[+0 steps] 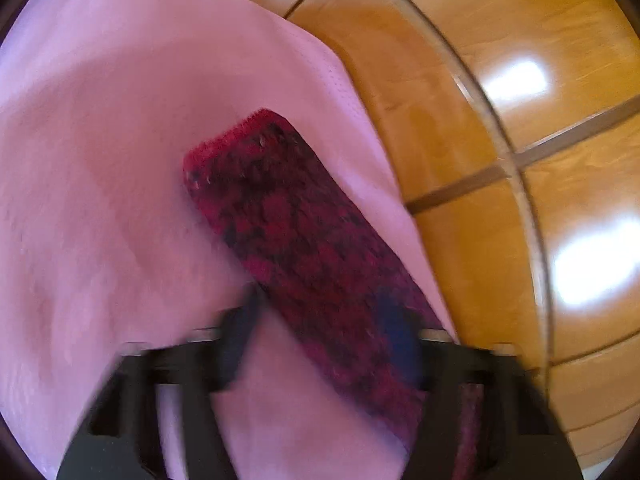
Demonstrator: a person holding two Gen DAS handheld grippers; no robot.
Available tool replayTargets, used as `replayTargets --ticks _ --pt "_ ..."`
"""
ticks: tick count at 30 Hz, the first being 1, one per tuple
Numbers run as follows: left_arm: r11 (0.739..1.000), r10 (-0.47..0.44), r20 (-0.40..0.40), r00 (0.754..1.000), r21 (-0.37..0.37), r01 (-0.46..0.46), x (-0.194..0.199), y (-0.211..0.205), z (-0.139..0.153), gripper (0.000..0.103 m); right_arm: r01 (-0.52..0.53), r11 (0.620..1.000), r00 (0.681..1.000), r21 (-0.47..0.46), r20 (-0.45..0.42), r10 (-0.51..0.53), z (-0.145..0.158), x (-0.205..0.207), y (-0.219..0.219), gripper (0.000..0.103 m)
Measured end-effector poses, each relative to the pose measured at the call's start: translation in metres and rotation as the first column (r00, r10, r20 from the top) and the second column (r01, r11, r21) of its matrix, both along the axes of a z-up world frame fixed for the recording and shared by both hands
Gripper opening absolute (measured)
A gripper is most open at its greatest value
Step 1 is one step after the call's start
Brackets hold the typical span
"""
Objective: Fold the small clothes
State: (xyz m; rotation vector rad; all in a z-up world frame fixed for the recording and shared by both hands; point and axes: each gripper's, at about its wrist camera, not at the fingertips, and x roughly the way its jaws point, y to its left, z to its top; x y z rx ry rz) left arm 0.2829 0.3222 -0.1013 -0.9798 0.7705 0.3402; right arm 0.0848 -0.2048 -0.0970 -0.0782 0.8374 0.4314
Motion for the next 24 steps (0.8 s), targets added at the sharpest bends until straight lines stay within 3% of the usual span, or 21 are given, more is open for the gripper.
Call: replayTargets --ticks 1,5,7,9,12,13,14,16,18,19,21,22,24 --pt "1.0 0.008 -0.004 1.0 0.022 -0.008 0.002 0.0 0.001 0.01 -0.002 1.0 1.0 -0.01 0.002 0.002 0.0 -0.001 0.002 0.084" --pt "0.992 0.009 0.063 0.998 0.124 -0.017 -0.027 -0.001 0.017 0.009 -0.017 0.999 1.0 -0.029 0.002 0.017 -0.002 -0.001 0.005 0.084" --pt "0.984 -0.009 0.01 1.0 0.177 0.007 -0.036 -0.001 0.008 0.009 -0.022 0.999 1.0 -0.041 0.004 0.022 -0.006 0.0 0.009 0.085" --pt "0.983 -0.022 -0.022 1.0 0.181 0.026 -0.044 0.0 -0.006 0.01 -0.03 0.998 1.0 -0.049 0.004 0.03 -0.008 0.001 0.012 0.088" --pt "0.978 -0.031 -0.02 0.999 0.205 0.035 -0.058 -0.011 0.006 0.027 -0.029 0.998 1.0 -0.063 0.005 0.029 -0.011 0.005 0.022 0.088" --pt "0.98 -0.058 -0.01 0.998 0.188 0.059 -0.062 -0.019 0.01 0.044 -0.028 0.998 1.0 -0.062 0.005 0.028 -0.012 0.006 0.024 0.088" --pt "0.982 -0.097 0.018 0.995 0.163 0.092 -0.072 -0.027 0.015 0.051 -0.026 0.998 1.0 -0.06 0.004 0.026 -0.01 0.005 0.023 0.088" --pt "0.962 -0.234 0.046 0.971 0.159 0.224 -0.09 -0.057 0.026 0.051 -0.024 0.999 1.0 -0.048 0.0 0.024 -0.004 0.003 0.02 0.086" --pt "0.92 -0.363 0.054 0.93 0.178 0.348 -0.11 -0.089 0.034 0.051 0.001 1.0 1.0 -0.023 -0.003 -0.001 0.005 0.002 0.008 0.081" --pt "0.875 -0.469 0.066 0.881 0.169 0.453 -0.125 -0.114 0.036 0.051 0.02 1.0 1.0 -0.016 0.0 -0.02 0.01 0.0 -0.002 0.08" --pt "0.815 -0.574 0.087 0.814 0.157 0.558 -0.145 -0.145 0.037 0.051 0.116 0.993 0.993 -0.01 0.039 -0.116 0.023 -0.007 -0.03 0.08" --pt "0.756 -0.652 0.093 0.752 0.142 0.638 -0.162 -0.168 0.035 0.051 0.173 0.985 0.984 -0.007 0.056 -0.172 0.03 -0.011 -0.047 0.08" --pt "0.696 -0.718 0.115 0.686 0.11 0.71 -0.182 -0.192 0.03 0.051 0.269 0.963 0.96 -0.005 0.078 -0.268 0.038 -0.022 -0.076 0.08"
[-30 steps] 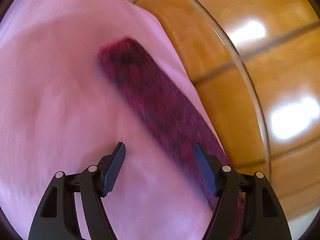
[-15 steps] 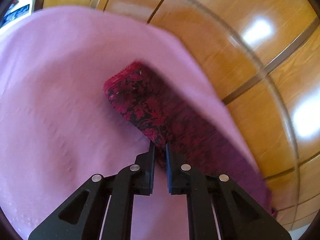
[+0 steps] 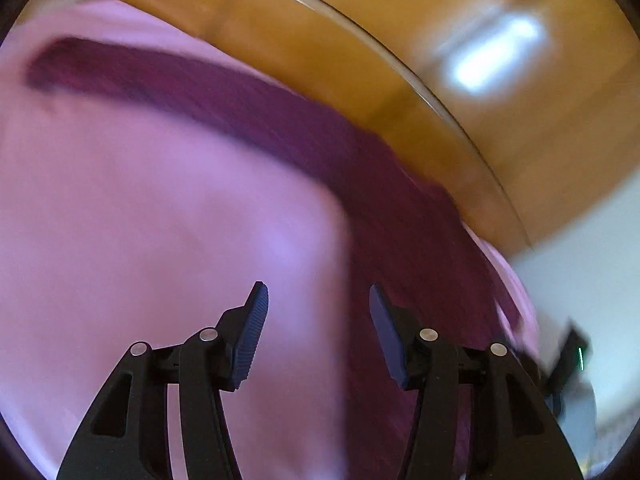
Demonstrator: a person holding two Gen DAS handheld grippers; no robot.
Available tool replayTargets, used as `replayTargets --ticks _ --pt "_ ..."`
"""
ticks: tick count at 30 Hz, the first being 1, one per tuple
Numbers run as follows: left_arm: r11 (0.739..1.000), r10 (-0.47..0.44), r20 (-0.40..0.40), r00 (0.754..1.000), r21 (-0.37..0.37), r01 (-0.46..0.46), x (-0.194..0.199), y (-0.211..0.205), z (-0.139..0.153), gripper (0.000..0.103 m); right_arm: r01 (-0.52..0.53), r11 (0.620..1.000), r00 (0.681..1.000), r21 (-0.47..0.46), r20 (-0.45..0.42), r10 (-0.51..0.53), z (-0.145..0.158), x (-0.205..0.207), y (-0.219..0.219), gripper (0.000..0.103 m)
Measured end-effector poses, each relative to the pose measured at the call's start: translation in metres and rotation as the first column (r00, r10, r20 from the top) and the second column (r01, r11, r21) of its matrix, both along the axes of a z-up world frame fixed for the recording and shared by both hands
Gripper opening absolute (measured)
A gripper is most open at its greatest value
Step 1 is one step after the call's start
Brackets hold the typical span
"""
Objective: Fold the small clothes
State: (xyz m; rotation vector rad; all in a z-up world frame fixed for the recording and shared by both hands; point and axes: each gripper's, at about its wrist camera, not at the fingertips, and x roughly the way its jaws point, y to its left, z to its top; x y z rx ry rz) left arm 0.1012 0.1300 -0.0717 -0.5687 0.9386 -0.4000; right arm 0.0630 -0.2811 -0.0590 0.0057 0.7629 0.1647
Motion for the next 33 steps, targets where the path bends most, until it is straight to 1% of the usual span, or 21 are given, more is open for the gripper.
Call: replayTargets --ticks 1,4,6,8,9,10,11,12,13,15,18,22,24,25,26,27,28,29,31,32,33 --pt "0.998 -0.057 -0.016 0.998 -0.019 0.056 -0.011 -0.014 -0.005 0.051 0.079 0.997 0.997 -0.008 0.012 -0.079 0.004 -0.008 -0.023 0.08" --pt "0.989 -0.149 -0.05 0.988 -0.036 0.147 -0.039 -0.042 -0.019 0.051 0.206 0.978 0.979 0.009 -0.007 -0.206 0.003 -0.026 -0.066 0.08" --pt "0.99 -0.14 -0.049 0.989 0.019 0.141 -0.055 -0.051 -0.023 0.051 0.263 0.964 0.963 0.047 -0.068 -0.26 -0.008 -0.04 -0.09 0.08" --pt "0.992 -0.129 -0.058 0.99 -0.013 0.128 -0.066 -0.05 -0.029 0.051 0.255 0.961 0.96 0.108 -0.145 -0.238 -0.023 -0.053 -0.099 0.078" --pt "0.992 -0.125 -0.064 0.99 -0.028 0.123 -0.065 -0.048 -0.03 0.047 0.236 0.961 0.962 0.145 -0.174 -0.21 -0.028 -0.058 -0.099 0.068" --pt "0.992 -0.123 -0.057 0.991 -0.016 0.122 -0.07 -0.05 -0.029 0.033 0.215 0.959 0.963 0.183 -0.2 -0.178 -0.034 -0.063 -0.096 0.055" --pt "0.993 -0.121 -0.053 0.991 0.005 0.121 -0.072 -0.052 -0.028 0.025 0.198 0.957 0.965 0.21 -0.215 -0.152 -0.038 -0.07 -0.091 0.053" --pt "0.993 -0.116 -0.052 0.992 0.022 0.117 -0.072 -0.054 -0.028 0.023 0.187 0.961 0.969 0.202 -0.201 -0.146 -0.039 -0.076 -0.085 0.049" --pt "0.993 -0.109 -0.051 0.993 0.031 0.11 -0.074 -0.053 -0.028 0.018 0.166 0.967 0.973 0.195 -0.192 -0.128 -0.039 -0.079 -0.079 0.036" --pt "0.993 -0.099 -0.046 0.994 0.063 0.102 -0.067 -0.056 -0.026 0.015 0.144 0.969 0.976 0.202 -0.189 -0.105 -0.035 -0.081 -0.071 0.023" --pt "0.989 -0.099 -0.027 0.995 0.111 0.101 -0.061 -0.06 -0.018 0.013 0.087 0.972 0.989 0.219 -0.139 -0.057 -0.01 -0.093 -0.075 0.019" --pt "0.988 -0.087 -0.048 0.995 0.126 0.093 -0.073 -0.053 -0.019 0.013 0.017 0.986 0.992 0.169 -0.125 0.005 0.001 -0.115 -0.074 0.018" --pt "0.986 -0.086 -0.064 0.994 0.136 0.094 -0.075 -0.054 -0.021 0.013 0.017 0.992 0.983 0.129 -0.182 0.007 -0.015 -0.114 -0.07 0.018" --pt "0.983 -0.081 -0.068 0.994 0.16 0.091 -0.076 -0.056 -0.021 0.016 0.017 0.989 0.975 0.145 -0.222 0.016 -0.025 -0.111 -0.071 0.019" --pt "0.981 -0.074 -0.069 0.995 0.175 0.085 -0.075 -0.056 -0.02 0.022 0.026 0.988 0.972 0.15 -0.234 0.01 -0.028 -0.108 -0.073 0.022" --pt "0.979 -0.059 -0.071 0.996 0.189 0.072 -0.073 -0.056 -0.018 0.025 0.043 0.986 0.971 0.162 -0.237 -0.003 -0.028 -0.105 -0.077 0.033" --pt "0.977 -0.037 -0.061 0.997 0.206 0.049 -0.071 -0.056 -0.013 0.03 0.066 0.98 0.973 0.188 -0.229 -0.022 -0.025 -0.102 -0.086 0.038" --pt "0.974 -0.026 -0.034 0.999 0.224 0.033 -0.068 -0.058 -0.005 0.034 0.113 0.966 0.98 0.234 -0.186 -0.07 -0.015 -0.096 -0.105 0.04" --pt "0.97 -0.012 0.038 0.999 0.244 0.003 -0.063 -0.064 0.011 0.045 0.209 0.933 0.976 0.294 -0.116 -0.182 0.001 -0.085 -0.14 0.057" --pt "0.97 -0.008 0.066 0.998 0.242 -0.008 -0.06 -0.066 0.017 0.05 0.254 0.912 0.967 0.322 -0.096 -0.235 0.006 -0.079 -0.156 0.061" --pt "0.972 -0.006 0.092 0.996 0.235 -0.016 -0.057 -0.07 0.024 0.051 0.33 0.866 0.943 0.375 -0.08 -0.324 0.011 -0.068 -0.185 0.064"
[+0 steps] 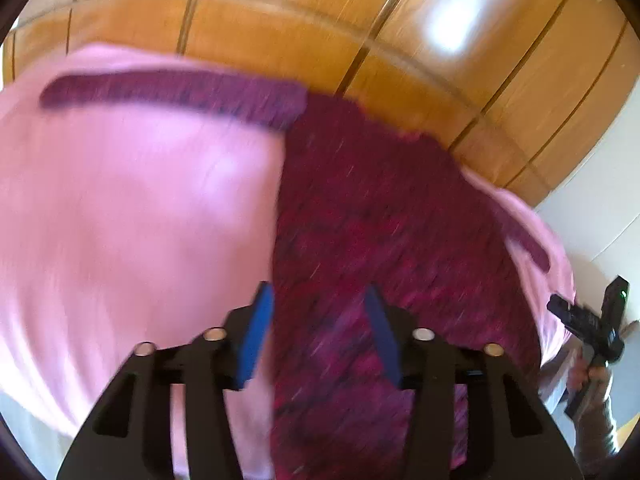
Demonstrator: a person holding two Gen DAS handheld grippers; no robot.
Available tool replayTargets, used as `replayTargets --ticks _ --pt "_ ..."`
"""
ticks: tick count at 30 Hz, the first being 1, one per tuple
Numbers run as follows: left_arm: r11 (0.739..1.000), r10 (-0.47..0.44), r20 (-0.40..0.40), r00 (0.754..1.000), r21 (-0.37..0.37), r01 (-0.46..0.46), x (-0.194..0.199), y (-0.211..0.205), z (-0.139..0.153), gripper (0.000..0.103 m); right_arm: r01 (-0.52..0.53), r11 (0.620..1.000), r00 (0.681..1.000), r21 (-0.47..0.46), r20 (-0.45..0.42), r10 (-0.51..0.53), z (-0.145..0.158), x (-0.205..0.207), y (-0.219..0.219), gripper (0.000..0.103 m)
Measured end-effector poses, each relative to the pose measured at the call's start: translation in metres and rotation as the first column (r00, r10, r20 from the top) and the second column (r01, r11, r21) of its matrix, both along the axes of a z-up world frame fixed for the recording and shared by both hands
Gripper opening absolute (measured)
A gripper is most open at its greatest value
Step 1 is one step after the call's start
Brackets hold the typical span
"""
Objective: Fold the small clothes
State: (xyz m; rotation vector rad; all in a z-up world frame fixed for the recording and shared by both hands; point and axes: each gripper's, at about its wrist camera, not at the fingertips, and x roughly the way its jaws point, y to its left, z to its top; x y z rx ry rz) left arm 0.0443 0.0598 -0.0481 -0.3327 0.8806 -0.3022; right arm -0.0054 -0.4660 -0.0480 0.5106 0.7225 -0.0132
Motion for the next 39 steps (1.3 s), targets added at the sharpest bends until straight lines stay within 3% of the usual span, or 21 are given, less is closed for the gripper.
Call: replayTargets --ticks 2,6,9,12,14,15,16,17,18,20,23,25,27,30,35,39 --pt "1.0 -0.021 0.038 0.999 -0.016 0.021 0.009 -0.013 0.009 0.051 0.135 0.986 0.99 0.099 0.025 -0.138 0.0 0.017 -0.044 0.065" --pt "0.996 -0.084 0.063 0.994 0.029 0.082 0.028 -0.048 0.006 0.051 0.337 0.881 0.935 0.331 -0.007 -0.355 -0.021 0.06 -0.124 0.066" --pt "0.991 -0.125 0.06 0.99 0.057 0.121 0.038 -0.069 -0.002 0.051 0.416 0.818 0.901 0.398 -0.062 -0.428 -0.037 0.091 -0.153 0.065" --pt "0.986 -0.15 0.046 0.988 0.075 0.146 0.048 -0.08 -0.009 0.051 0.435 0.767 0.895 0.472 -0.133 -0.426 -0.059 0.116 -0.166 0.063" --pt "0.984 -0.152 0.04 0.988 0.101 0.147 0.05 -0.087 -0.015 0.051 0.434 0.775 0.897 0.459 -0.138 -0.421 -0.062 0.128 -0.172 0.058" --pt "0.983 -0.154 0.03 0.988 0.109 0.15 0.053 -0.089 -0.018 0.051 0.425 0.784 0.902 0.453 -0.137 -0.41 -0.06 0.131 -0.171 0.049" --pt "0.981 -0.156 0.016 0.988 0.116 0.153 0.056 -0.09 -0.022 0.051 0.415 0.799 0.908 0.436 -0.144 -0.393 -0.056 0.136 -0.177 0.028" --pt "0.981 -0.151 -0.001 0.988 0.122 0.15 0.059 -0.09 -0.027 0.051 0.421 0.825 0.907 0.377 -0.154 -0.393 -0.05 0.14 -0.18 0.016" --pt "0.982 -0.145 -0.031 0.989 0.117 0.147 0.063 -0.087 -0.035 0.051 0.427 0.845 0.904 0.321 -0.143 -0.402 -0.042 0.144 -0.181 0.012" --pt "0.985 -0.14 -0.058 0.989 0.09 0.144 0.065 -0.083 -0.045 0.051 0.455 0.872 0.891 0.182 -0.077 -0.448 -0.02 0.136 -0.19 0.01" --pt "0.984 -0.148 -0.039 0.988 0.094 0.151 0.062 -0.082 -0.05 0.051 0.532 0.837 0.846 0.129 -0.127 -0.518 -0.038 0.135 -0.207 0.009" --pt "0.986 -0.14 -0.04 0.989 0.082 0.143 0.062 -0.081 -0.052 0.051 0.521 0.85 0.847 0.075 -0.169 -0.504 -0.046 0.147 -0.204 0.009" --pt "0.988 -0.137 -0.045 0.99 0.064 0.14 0.064 -0.077 -0.052 0.051 0.494 0.869 0.856 -0.028 -0.157 -0.492 -0.043 0.155 -0.19 0.009" --pt "0.988 -0.139 -0.048 0.989 0.053 0.142 0.064 -0.074 -0.049 0.051 0.488 0.871 0.863 -0.061 -0.117 -0.492 -0.026 0.154 -0.178 0.009" --pt "0.989 -0.141 -0.039 0.989 0.029 0.142 0.06 -0.07 -0.035 0.055 0.391 0.914 0.92 -0.105 0.015 -0.392 0.027 0.159 -0.139 0.009" --pt "0.992 -0.125 -0.002 0.992 0.004 0.125 0.06 -0.061 -0.022 0.055 0.214 0.957 0.976 -0.197 0.078 -0.202 0.052 0.165 -0.078 0.009"
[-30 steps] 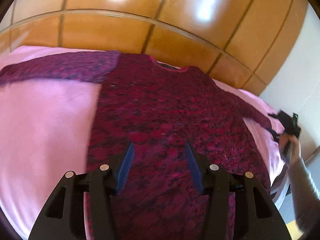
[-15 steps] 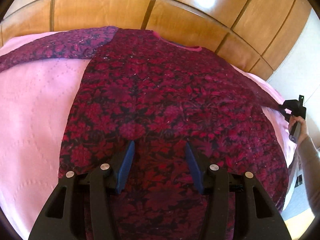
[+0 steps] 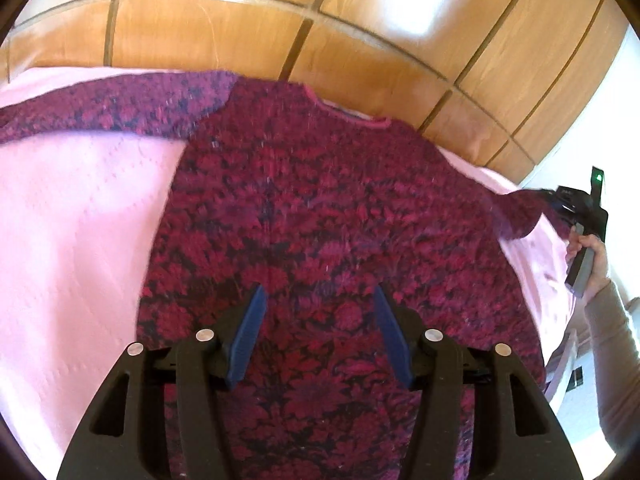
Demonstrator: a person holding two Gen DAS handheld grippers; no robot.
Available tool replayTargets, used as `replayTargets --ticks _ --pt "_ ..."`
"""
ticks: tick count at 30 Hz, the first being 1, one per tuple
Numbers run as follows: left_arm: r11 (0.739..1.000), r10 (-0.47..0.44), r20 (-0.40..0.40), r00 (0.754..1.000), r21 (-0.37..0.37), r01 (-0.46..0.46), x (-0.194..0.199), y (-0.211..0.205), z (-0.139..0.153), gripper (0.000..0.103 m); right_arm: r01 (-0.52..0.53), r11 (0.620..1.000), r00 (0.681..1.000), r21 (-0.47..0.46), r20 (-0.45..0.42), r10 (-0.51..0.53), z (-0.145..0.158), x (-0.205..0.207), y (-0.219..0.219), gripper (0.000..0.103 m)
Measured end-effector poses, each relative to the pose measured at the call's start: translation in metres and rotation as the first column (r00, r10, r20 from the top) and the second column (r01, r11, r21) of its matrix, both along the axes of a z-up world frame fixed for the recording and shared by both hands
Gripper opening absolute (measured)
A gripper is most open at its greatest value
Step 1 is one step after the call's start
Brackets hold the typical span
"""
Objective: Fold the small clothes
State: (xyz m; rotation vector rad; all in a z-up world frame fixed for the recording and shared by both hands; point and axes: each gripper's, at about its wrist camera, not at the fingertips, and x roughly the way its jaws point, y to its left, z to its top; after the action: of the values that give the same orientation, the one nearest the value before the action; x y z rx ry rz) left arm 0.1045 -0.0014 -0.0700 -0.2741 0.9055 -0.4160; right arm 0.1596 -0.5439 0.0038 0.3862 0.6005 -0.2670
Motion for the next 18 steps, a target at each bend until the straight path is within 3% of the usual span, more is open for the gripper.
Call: replayTargets --ticks 4,7,10,15,17,18 --pt "0.998 0.033 -0.008 0.999 -0.049 -0.033 0.011 0.013 0.005 0.059 -0.225 0.97 0.974 -0.088 -0.017 0.225 0.006 0.031 0.097 0.009" --pt "0.993 0.058 -0.031 0.998 -0.102 -0.061 0.022 0.022 0.005 0.059 -0.383 0.913 0.924 -0.139 -0.063 0.378 -0.002 0.052 0.175 0.009" --pt "0.984 0.071 -0.05 0.996 -0.158 -0.078 0.032 0.031 0.006 0.059 -0.525 0.836 0.851 -0.158 -0.135 0.508 -0.022 0.069 0.253 0.009" --pt "0.98 0.059 -0.038 0.998 -0.189 -0.065 0.052 0.033 0.015 0.059 -0.656 0.732 0.752 -0.182 -0.237 0.615 -0.055 0.067 0.329 0.012" --pt "0.977 0.055 -0.037 0.998 -0.204 -0.062 0.064 0.033 0.018 0.059 -0.686 0.698 0.725 -0.205 -0.266 0.635 -0.068 0.068 0.343 0.021" --pt "0.974 0.053 -0.044 0.998 -0.216 -0.061 0.07 0.034 0.017 0.059 -0.702 0.682 0.711 -0.203 -0.26 0.654 -0.069 0.062 0.343 0.04"
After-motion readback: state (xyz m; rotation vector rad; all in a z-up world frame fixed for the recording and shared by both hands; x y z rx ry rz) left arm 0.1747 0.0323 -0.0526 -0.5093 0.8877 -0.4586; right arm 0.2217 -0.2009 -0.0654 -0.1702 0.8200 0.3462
